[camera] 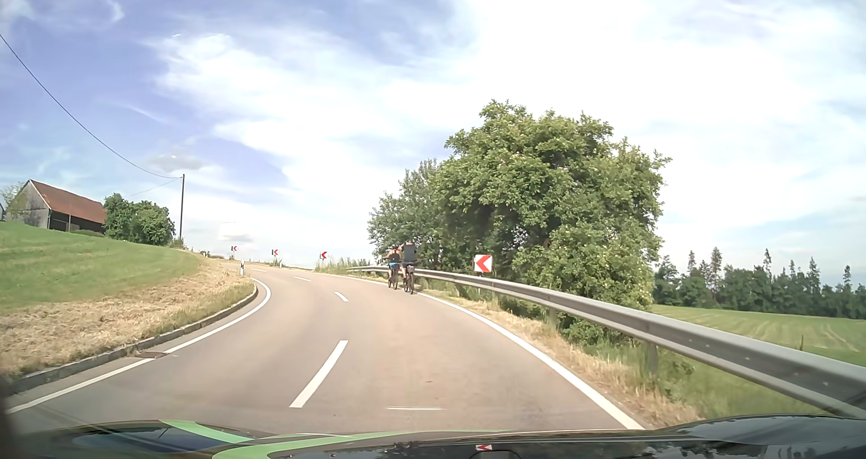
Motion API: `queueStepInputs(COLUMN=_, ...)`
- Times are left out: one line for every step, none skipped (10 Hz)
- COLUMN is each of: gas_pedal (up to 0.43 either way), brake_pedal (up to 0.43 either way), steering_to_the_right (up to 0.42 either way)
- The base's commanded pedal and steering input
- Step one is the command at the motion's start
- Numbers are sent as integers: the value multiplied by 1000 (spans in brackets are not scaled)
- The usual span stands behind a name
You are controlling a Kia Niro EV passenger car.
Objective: Follow the waypoints while adhering to traffic rules and regulations
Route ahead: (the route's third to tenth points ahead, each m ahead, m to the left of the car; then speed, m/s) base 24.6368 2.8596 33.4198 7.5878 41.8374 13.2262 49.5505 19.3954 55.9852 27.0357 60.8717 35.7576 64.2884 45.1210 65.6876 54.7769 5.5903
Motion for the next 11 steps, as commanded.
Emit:
queueStepInputs(gas_pedal=157, brake_pedal=0, steering_to_the_right=-37)
queueStepInputs(gas_pedal=157, brake_pedal=0, steering_to_the_right=-37)
queueStepInputs(gas_pedal=157, brake_pedal=0, steering_to_the_right=-38)
queueStepInputs(gas_pedal=157, brake_pedal=0, steering_to_the_right=-41)
queueStepInputs(gas_pedal=157, brake_pedal=0, steering_to_the_right=-43)
queueStepInputs(gas_pedal=169, brake_pedal=0, steering_to_the_right=-43)
queueStepInputs(gas_pedal=169, brake_pedal=0, steering_to_the_right=-45)
queueStepInputs(gas_pedal=177, brake_pedal=0, steering_to_the_right=-46)
queueStepInputs(gas_pedal=177, brake_pedal=0, steering_to_the_right=-48)
queueStepInputs(gas_pedal=177, brake_pedal=0, steering_to_the_right=-50)
queueStepInputs(gas_pedal=177, brake_pedal=0, steering_to_the_right=-52)
